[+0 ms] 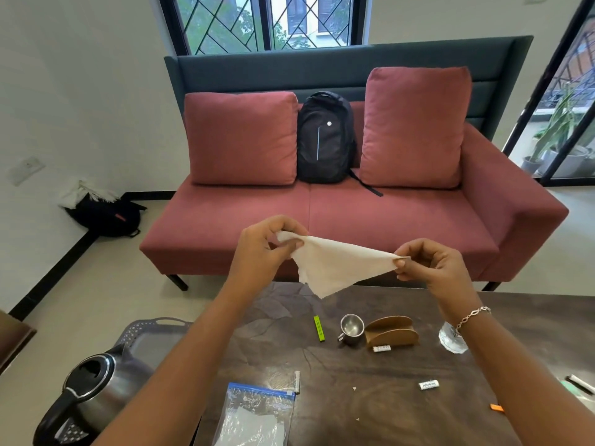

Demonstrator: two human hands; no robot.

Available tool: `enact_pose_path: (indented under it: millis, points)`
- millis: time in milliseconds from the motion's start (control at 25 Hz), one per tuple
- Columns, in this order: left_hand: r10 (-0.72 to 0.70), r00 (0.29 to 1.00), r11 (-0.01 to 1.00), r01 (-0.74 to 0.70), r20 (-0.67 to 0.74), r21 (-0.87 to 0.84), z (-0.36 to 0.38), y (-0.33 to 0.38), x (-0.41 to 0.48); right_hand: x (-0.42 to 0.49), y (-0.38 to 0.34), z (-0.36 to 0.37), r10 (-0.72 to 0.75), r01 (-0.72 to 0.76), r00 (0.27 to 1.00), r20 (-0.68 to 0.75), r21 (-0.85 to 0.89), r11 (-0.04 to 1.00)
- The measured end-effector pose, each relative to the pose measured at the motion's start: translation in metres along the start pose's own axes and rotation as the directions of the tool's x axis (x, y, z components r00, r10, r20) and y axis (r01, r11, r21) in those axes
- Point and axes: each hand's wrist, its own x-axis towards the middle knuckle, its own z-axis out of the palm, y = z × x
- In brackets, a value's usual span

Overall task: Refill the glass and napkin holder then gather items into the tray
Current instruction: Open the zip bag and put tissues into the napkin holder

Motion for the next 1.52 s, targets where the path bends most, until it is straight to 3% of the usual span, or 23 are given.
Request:
enact_pose_path:
  millis: [120, 200, 280, 360, 440, 560, 640, 680, 800, 920, 1040, 1160, 1320, 1400, 1520]
  points:
    - [0.081, 0.997, 0.990, -0.082, 0.013, 0.114, 0.006, 0.009, 0.000, -0.004, 0.012, -0.002, 0.327, -0.328, 0.945, 0.032, 0.141, 0.934]
    - [0.101, 0.994, 0.991, -0.104, 0.036, 0.087, 0.009, 0.012, 0.000, -0.011, 0.027, 0.000, 0.592, -0.609, 0.789, 0.166, 0.342, 0.716]
    - [0.104, 0.993, 0.993, -0.107, 0.052, 0.058, 0.010, 0.014, -0.002, -0.022, 0.046, 0.008, 0.693, -0.785, 0.611, 0.383, 0.405, 0.468]
    - [0.089, 0.992, 0.996, -0.087, 0.088, -0.017, 0.013, 0.018, -0.006, -0.031, 0.063, 0.019, 0.666, -0.855, 0.511, 0.543, 0.399, 0.331]
    - [0.070, 0.989, 0.991, -0.055, 0.134, -0.119, 0.016, 0.021, -0.011, -0.040, 0.073, 0.033, 0.612, -0.883, 0.461, 0.643, 0.404, 0.240]
    - [0.056, 0.979, 0.980, -0.016, 0.196, -0.199, 0.015, 0.025, -0.016, -0.048, 0.080, 0.047, 0.476, -0.888, 0.446, 0.758, 0.442, 0.127]
    - [0.041, 0.971, 0.971, 0.017, 0.236, -0.238, 0.013, 0.026, -0.019, -0.048, 0.078, 0.047, 0.395, -0.858, 0.489, 0.778, 0.512, 0.054]
    - [0.019, 0.967, 0.969, 0.045, 0.256, -0.243, 0.011, 0.025, -0.020, -0.045, 0.076, 0.044, 0.378, -0.837, 0.523, 0.764, 0.544, 0.059]
    - [-0.061, 0.951, 0.970, 0.127, 0.302, -0.206, 0.008, 0.014, -0.026, -0.030, 0.069, 0.028, 0.356, -0.799, 0.599, 0.717, 0.560, 0.219]
    - [-0.106, 0.938, 0.974, 0.165, 0.330, -0.157, 0.009, 0.002, -0.033, -0.015, 0.062, 0.014, 0.361, -0.814, 0.577, 0.733, 0.477, 0.332]
    - [-0.120, 0.927, 0.981, 0.166, 0.357, -0.102, 0.015, 0.001, -0.037, -0.009, 0.055, 0.010, 0.459, -0.823, 0.548, 0.699, 0.352, 0.446]
    - [-0.154, 0.931, 0.978, 0.190, 0.331, -0.081, 0.023, 0.003, -0.037, -0.004, 0.055, 0.005, 0.533, -0.790, 0.574, 0.621, 0.250, 0.560]
    - [-0.268, 0.928, 0.959, 0.283, 0.260, -0.022, 0.043, -0.011, -0.038, 0.004, 0.049, -0.005, 0.528, -0.602, 0.756, 0.387, 0.095, 0.793]
    - [-0.374, 0.882, 0.923, 0.384, 0.285, 0.024, 0.054, -0.023, -0.036, 0.007, 0.045, -0.011, 0.392, -0.414, 0.870, 0.298, 0.011, 0.910]
    - [-0.390, 0.862, 0.921, 0.366, 0.322, 0.137, 0.072, -0.036, -0.025, 0.009, 0.036, -0.018, 0.208, -0.163, 0.939, 0.275, -0.176, 0.971]
